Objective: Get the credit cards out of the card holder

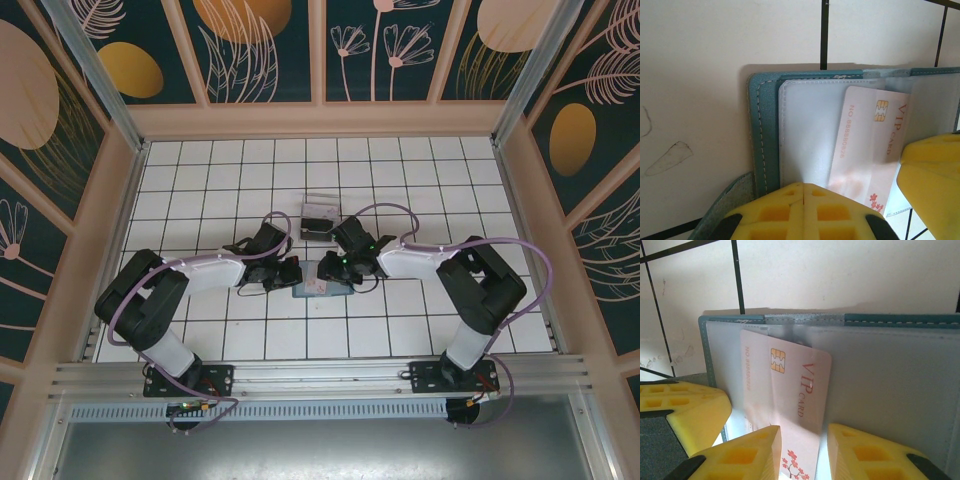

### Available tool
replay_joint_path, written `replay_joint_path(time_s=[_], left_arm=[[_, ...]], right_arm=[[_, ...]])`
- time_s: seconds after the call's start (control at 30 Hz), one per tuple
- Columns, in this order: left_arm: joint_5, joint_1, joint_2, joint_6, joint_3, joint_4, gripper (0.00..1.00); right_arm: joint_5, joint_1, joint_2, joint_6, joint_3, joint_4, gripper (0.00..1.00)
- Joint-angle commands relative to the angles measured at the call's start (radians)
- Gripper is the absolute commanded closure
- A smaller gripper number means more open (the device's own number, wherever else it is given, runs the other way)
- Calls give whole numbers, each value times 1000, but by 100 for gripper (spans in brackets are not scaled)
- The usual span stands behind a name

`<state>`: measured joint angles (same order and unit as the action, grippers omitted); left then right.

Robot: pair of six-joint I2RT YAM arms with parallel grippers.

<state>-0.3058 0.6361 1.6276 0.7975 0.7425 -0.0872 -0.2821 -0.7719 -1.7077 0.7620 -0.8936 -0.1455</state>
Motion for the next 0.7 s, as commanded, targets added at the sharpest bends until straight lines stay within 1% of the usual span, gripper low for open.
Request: replay_joint_path(time_s=[0.0, 0.2, 0.33, 0.53, 0.67], left_arm=[[59, -4, 11, -15, -13, -75, 95], [57, -2, 10, -17, -15, -77, 95], [57, -4, 12, -16, -17, -78, 95], [56, -4, 13, -17, -17, -79, 95], [60, -3, 11, -18, -17, -80, 95]], right_arm=[[-9, 6, -2, 1, 18, 17, 70], [-28, 6, -37, 0, 25, 49, 75], [-38, 6, -50, -2, 27, 61, 76], [-49, 10, -59, 2, 37, 74, 75], [-66, 13, -57, 10, 53, 98, 79]])
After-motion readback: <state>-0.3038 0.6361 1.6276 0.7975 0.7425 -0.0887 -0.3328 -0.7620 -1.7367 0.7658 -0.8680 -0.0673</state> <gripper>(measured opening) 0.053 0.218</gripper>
